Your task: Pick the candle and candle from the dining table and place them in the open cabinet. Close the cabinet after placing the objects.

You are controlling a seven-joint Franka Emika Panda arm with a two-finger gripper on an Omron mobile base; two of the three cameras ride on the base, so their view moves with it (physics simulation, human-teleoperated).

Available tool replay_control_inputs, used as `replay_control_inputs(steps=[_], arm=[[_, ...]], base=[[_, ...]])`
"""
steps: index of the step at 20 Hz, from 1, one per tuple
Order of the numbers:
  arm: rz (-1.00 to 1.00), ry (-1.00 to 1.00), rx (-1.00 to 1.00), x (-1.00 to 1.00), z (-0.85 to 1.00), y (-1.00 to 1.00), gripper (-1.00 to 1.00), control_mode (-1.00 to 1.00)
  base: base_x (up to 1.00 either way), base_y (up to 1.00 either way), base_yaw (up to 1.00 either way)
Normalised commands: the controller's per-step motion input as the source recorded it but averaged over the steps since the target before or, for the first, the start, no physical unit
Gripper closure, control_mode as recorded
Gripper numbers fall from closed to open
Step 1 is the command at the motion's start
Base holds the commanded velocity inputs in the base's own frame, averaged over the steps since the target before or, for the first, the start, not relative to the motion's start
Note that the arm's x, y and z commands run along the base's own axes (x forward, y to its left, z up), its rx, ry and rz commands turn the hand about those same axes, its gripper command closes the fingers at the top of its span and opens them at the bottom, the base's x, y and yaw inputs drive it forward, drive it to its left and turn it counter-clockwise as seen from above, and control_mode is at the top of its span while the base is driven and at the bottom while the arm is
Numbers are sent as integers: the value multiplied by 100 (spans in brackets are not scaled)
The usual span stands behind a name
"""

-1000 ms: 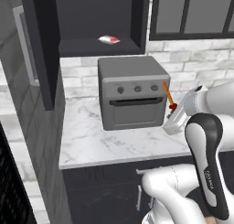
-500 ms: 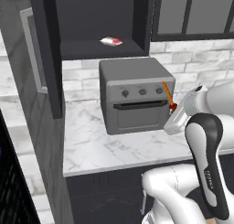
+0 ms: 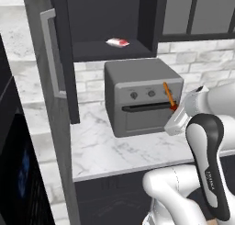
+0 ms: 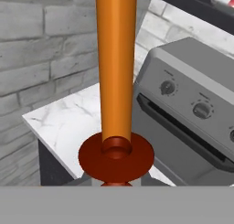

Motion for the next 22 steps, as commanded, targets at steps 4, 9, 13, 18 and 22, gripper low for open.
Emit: replay_control_inputs(steps=[4, 9, 13, 18, 22], arm=[[0, 0, 0, 0, 0, 0, 100, 100], [0, 0, 0, 0, 0, 0, 100, 100], [0, 0, 0, 0, 0, 0, 100, 100], [-1, 0, -1, 2, 3, 5, 100, -100], [-4, -2, -4, 3, 29, 20, 100, -100]], base=[[30, 36, -9], [27, 35, -9], [21, 30, -8], [13, 22, -6], [0, 0, 0]])
